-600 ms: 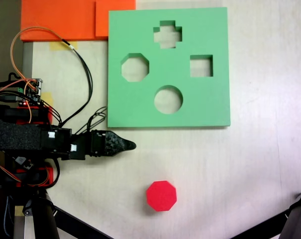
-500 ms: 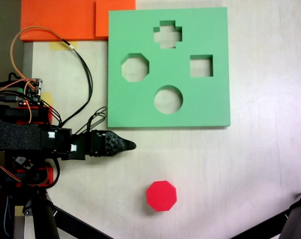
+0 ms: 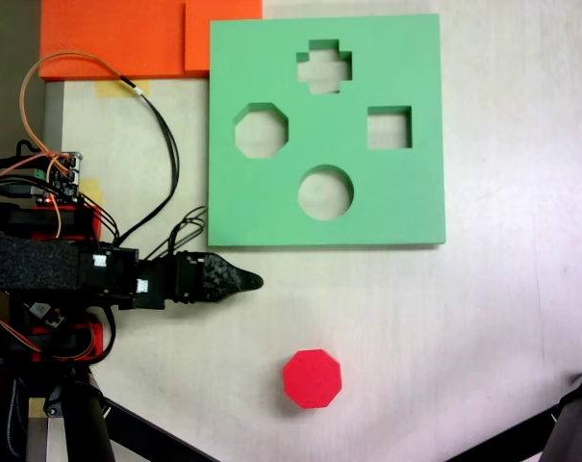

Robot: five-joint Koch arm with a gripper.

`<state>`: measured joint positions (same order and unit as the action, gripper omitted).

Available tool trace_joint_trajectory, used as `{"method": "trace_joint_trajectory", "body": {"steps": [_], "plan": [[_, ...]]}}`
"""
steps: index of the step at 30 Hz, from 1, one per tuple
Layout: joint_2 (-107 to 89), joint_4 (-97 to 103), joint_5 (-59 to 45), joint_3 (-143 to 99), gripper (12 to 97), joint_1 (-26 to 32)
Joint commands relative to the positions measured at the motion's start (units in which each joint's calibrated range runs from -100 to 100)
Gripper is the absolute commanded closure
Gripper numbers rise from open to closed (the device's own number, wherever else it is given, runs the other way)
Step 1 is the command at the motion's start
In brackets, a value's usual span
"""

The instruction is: Put the octagonal pillar block into the corresponding hole

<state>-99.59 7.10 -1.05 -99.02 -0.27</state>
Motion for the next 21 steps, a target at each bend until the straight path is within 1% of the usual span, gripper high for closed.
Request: {"method": "trace_joint_trajectory", "body": {"steps": [1, 12, 15, 19, 21], "plan": [[-0.4, -4.7, 0.1, -1.0, 59.5, 0.0], [-0.4, -4.6, 0.1, -1.0, 60.1, 0.7], [-0.4, -4.6, 0.3, -1.0, 60.4, -1.8], [-0.4, -4.7, 0.5, -1.0, 61.1, -2.4], [-0.4, -4.6, 3.3, -1.0, 60.9, -2.9]]}}
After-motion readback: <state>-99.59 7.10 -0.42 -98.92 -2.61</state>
